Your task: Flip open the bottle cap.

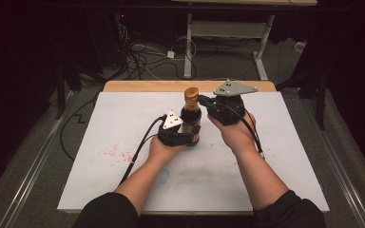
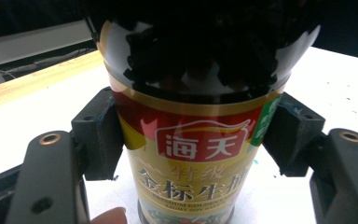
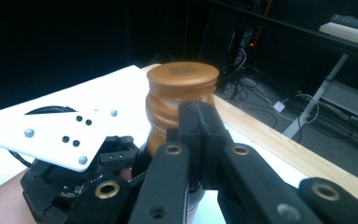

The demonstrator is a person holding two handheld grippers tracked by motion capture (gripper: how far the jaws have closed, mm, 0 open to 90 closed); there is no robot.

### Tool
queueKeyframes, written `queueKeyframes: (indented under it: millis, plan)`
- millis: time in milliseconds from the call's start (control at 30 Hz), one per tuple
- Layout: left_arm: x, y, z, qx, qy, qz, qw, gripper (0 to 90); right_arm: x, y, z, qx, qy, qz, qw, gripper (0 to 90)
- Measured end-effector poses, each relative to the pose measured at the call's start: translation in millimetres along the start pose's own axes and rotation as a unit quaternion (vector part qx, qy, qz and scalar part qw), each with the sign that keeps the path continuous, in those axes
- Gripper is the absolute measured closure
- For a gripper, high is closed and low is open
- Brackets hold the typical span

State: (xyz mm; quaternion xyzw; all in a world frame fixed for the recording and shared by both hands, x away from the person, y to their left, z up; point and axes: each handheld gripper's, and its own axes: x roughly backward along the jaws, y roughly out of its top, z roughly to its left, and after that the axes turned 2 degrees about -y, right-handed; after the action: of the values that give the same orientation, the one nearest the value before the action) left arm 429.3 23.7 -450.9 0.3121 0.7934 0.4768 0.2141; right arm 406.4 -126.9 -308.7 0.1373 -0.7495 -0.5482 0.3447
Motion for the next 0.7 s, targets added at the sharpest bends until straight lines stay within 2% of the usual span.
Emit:
queueKeyframes:
  millis: [700]
  plan:
    - [0.1,1.4,1.6,0.006,0.001,0.000,1.0000,28.9,-3.1,10.6,1.3,0.008,-0.003,-0.002,1.0000,90.0]
